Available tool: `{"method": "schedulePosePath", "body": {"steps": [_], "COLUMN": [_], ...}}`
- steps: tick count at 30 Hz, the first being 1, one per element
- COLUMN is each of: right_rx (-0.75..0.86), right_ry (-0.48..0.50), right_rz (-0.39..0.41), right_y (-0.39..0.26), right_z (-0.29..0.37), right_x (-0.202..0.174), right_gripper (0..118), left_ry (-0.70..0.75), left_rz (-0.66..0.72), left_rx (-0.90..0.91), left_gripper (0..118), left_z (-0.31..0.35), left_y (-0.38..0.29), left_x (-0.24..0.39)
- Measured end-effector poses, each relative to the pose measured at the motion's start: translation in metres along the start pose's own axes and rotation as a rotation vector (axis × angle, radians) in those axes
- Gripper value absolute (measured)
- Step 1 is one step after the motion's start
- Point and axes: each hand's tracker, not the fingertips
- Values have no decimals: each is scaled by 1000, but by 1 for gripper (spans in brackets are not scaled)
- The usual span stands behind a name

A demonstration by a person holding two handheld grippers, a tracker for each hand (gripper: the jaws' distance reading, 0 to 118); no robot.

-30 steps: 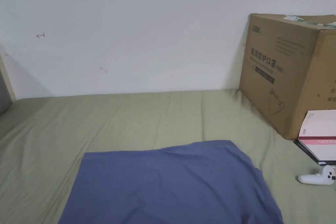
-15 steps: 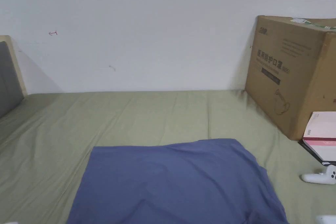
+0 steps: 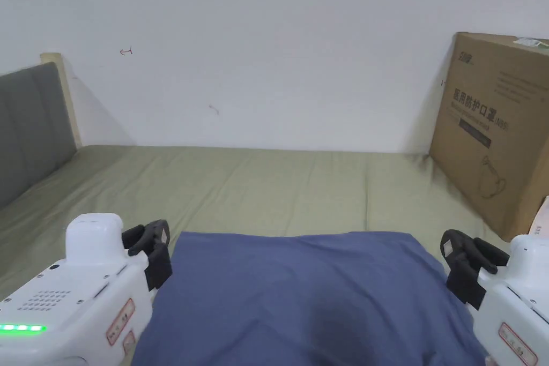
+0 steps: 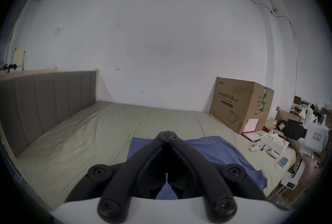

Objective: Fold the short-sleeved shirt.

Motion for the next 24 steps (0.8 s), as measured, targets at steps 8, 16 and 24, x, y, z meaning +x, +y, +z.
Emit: {"method": "schedulePosePath", "body": {"steps": [8,16,24], "right_rx": [-79,-233,-319], "right_ry": [64,70,70], "right_rz": [-81,-108,-129], "right_y": [5,-25,-45], "right_z": [6,-3,-10], "right_x": [-8,14,29], "right_gripper": [0,0,0], "left_ry": [-32,138,133], "left_rz": [-17,163,178], "left_rx": [-513,-1086,-1101], "left_gripper": [0,37,103], "left_z": [-25,-42,-50], "left_y": [8,-98,-159], "left_x": [-28,-112,-123]}}
